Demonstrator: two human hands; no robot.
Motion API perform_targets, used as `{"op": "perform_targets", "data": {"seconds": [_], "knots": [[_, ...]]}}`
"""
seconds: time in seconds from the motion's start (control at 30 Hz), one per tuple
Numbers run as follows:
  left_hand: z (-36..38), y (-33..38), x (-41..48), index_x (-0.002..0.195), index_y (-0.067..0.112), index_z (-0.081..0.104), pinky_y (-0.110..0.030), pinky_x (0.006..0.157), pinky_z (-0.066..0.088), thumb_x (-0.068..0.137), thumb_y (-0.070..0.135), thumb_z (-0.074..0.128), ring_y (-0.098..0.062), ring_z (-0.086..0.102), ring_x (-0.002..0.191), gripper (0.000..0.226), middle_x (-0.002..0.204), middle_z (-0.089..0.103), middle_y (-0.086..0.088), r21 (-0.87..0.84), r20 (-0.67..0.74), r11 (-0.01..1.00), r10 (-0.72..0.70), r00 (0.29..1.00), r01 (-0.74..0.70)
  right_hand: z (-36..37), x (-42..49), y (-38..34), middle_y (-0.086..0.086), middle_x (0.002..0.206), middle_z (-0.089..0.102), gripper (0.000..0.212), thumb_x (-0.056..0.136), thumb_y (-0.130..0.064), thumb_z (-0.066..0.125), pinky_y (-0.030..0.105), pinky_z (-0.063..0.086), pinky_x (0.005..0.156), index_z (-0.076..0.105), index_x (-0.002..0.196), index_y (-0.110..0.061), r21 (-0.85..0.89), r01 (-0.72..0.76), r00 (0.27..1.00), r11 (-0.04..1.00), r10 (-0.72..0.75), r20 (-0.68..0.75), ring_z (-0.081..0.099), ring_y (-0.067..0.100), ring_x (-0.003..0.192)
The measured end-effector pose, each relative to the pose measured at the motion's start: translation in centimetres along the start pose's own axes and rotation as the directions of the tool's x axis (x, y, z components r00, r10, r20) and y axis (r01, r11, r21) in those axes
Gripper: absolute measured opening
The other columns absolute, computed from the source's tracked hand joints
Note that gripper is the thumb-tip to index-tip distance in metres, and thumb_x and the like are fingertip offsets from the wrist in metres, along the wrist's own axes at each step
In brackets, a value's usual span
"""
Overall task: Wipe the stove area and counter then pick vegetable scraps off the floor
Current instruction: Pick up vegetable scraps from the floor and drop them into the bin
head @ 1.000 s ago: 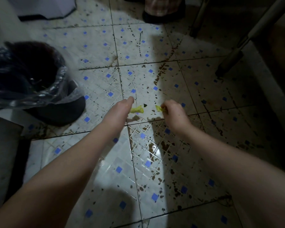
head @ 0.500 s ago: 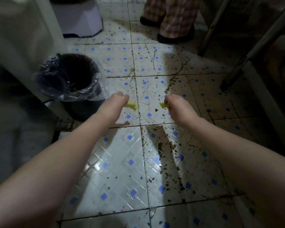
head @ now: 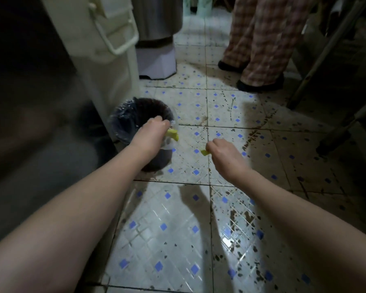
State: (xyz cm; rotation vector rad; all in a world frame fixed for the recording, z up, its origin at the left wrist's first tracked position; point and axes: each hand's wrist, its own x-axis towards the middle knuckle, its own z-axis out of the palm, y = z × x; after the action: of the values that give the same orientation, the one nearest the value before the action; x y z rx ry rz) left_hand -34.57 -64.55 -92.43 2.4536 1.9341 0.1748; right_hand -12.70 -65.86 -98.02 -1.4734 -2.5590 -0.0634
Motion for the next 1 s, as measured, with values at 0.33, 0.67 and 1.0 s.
{"op": "perform_targets", "data": {"seconds": [0.33,0.67,1.0], "knots": [[-2.5,-4.7,1.5,0.096,0.007,0.051,-0.033,0.067,0.034,0.084,-0.007,0.055,-0.026,0.048,0.090,0.019,0.104,0.048,-0.013,0.059,-0.106,0.992,-0.101,0.989,0.108,0.4,3.2,-1.9,0.009,0.092,0.054,0.026,0.081,0.010,0.050,0.038,0.045,0.071,0.053,0.099,-0.008,0.061,-0.006,1.000,0.998,0.005,0.009,0.046,0.025,0.079],[0.7,-5.1,1.4,0.118,0.009,0.052,-0.037,0.078,0.043,0.076,-0.013,0.061,-0.031,0.050,0.104,0.048,0.114,0.048,-0.011,0.142,-0.038,0.980,-0.133,0.990,0.138,1.3,4.6,-1.9,0.010,0.092,0.056,0.021,0.085,0.007,0.051,0.038,0.046,0.069,0.056,0.099,-0.007,0.104,-0.031,0.999,0.994,0.029,0.018,0.048,0.025,0.079],[3.5,-6.4,-2.6,0.114,0.015,0.050,-0.037,0.080,0.039,0.094,0.025,0.047,-0.028,0.051,0.102,0.023,0.113,0.052,-0.007,0.223,-0.193,0.938,-0.223,0.956,0.264,-0.3,12.3,-4.5,0.013,0.090,0.054,0.021,0.083,0.007,0.051,0.033,0.035,0.060,0.055,0.099,-0.006,0.162,0.076,0.991,0.984,-0.056,-0.124,0.051,0.029,0.078]]}}
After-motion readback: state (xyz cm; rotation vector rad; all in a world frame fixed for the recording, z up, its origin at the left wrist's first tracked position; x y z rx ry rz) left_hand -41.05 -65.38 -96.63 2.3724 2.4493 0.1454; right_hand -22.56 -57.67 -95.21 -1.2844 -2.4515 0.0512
